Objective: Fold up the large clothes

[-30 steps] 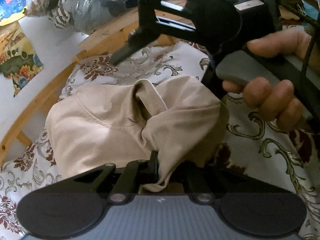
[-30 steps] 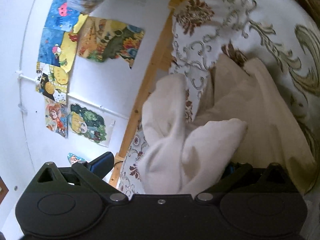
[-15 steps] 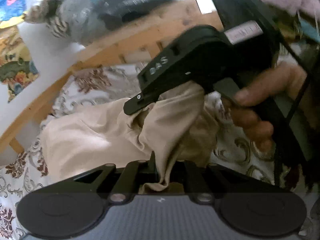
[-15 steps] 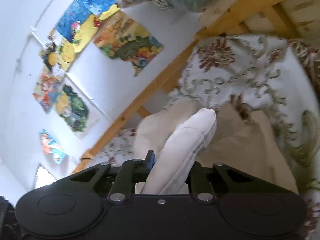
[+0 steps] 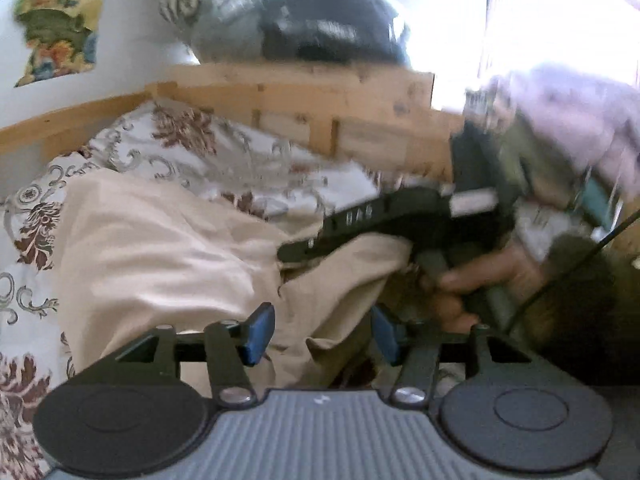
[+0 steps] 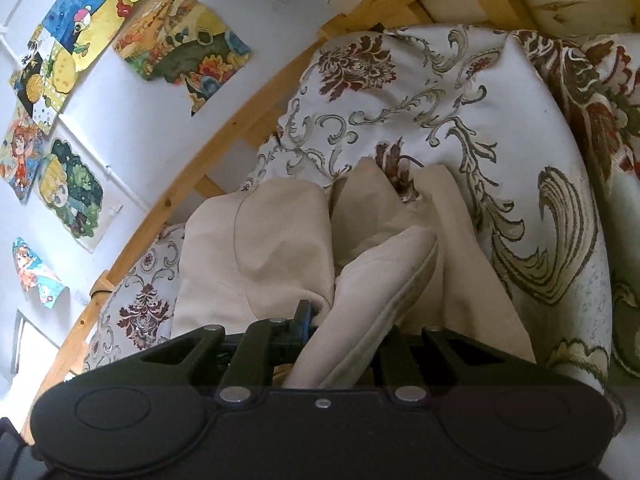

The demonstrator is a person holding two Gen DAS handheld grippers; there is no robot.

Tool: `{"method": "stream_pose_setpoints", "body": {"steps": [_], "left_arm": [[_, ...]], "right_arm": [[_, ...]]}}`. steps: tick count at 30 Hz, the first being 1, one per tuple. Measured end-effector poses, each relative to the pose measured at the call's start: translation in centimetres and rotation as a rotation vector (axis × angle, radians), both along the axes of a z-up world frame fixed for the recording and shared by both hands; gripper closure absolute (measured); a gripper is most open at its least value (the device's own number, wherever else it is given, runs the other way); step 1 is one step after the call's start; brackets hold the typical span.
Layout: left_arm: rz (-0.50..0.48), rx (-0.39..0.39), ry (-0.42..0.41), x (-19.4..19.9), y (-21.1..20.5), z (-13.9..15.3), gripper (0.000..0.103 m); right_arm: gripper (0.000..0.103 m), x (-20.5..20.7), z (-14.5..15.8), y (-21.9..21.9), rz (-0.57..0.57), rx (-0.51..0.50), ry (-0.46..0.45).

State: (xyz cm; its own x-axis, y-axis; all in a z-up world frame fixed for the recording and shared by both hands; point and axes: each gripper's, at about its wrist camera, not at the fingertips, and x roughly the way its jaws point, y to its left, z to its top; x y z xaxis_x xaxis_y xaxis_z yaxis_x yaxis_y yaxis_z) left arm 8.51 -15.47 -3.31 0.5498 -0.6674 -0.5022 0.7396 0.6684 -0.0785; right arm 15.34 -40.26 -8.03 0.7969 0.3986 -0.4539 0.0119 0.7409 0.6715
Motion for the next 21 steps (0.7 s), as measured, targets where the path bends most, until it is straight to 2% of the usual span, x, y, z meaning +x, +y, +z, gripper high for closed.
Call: {"method": "stream_pose_setpoints", "body": {"steps": [2, 6, 8, 10, 16, 21], "left_arm": [[0.038, -0.039, -0.002, -0.4, 1.4, 0.5, 0.035], [0.185, -0.113, 0.03, 0.3, 4.3, 1.2, 0.024], [0.265, -0.123, 0.037, 1.0, 5.5, 1.3, 0.011], [0.364, -0.122, 0.03, 1.7, 6.7, 1.0, 0.006], [0.587, -0.129, 0.064, 3.5, 9.9, -0.1, 0.001], [0.634, -0.116, 0.172, 5.0, 11.6, -1.8, 0.001]], "right_arm": [[0.09, 0.0, 0.1, 0.2, -0.001, -0.009, 0.0], [0.09, 0.0, 0.1, 0.3, -0.001, -0.022, 0.0], [0.09, 0.1, 0.1, 0.3, 0.0, -0.026, 0.0], [0.09, 0.1, 0.1, 0.3, -0.001, -0.028, 0.0], [0.089, 0.1, 0.2, 0.6, -0.006, -0.035, 0.001], [0.089, 0.2, 0.1, 0.5, -0.007, -0.04, 0.001]]}}
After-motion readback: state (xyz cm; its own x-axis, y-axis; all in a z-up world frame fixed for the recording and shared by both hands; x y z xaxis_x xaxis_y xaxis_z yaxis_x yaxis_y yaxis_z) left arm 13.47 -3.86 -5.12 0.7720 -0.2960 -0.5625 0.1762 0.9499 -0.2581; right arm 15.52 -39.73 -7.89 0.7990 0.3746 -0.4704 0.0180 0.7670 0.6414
